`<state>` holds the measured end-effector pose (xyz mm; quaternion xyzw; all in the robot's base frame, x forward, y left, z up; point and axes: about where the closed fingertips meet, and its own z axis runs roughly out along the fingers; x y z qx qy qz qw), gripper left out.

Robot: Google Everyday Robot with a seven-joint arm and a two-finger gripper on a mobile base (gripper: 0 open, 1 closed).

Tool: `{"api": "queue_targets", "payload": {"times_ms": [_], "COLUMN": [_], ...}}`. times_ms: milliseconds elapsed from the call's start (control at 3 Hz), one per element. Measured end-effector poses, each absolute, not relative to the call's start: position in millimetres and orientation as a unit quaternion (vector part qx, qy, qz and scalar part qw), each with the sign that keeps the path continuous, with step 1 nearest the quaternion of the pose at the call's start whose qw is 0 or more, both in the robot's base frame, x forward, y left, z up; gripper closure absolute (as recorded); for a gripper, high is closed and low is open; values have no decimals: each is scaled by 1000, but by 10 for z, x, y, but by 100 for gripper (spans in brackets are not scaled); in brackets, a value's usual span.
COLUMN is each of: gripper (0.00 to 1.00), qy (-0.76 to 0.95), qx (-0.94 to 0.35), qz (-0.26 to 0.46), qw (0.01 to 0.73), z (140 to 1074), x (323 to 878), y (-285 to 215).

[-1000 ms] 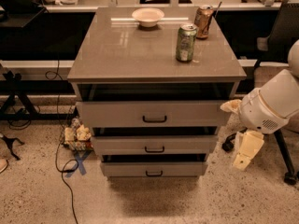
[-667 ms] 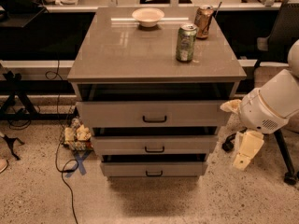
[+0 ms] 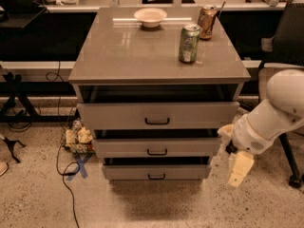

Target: Open bottom drawer

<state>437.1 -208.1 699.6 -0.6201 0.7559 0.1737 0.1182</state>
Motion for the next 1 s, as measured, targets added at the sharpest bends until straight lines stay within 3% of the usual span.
{"api": "queue_targets", "payload": {"times_ms": [667, 1000], "gripper": [0, 0], "qy": [750, 750], "qx": [-613, -613], "qz": [212, 212], "qw": [133, 133], "z": [4939, 4938], "x": [4424, 4425], "y": [-1890, -1890]}}
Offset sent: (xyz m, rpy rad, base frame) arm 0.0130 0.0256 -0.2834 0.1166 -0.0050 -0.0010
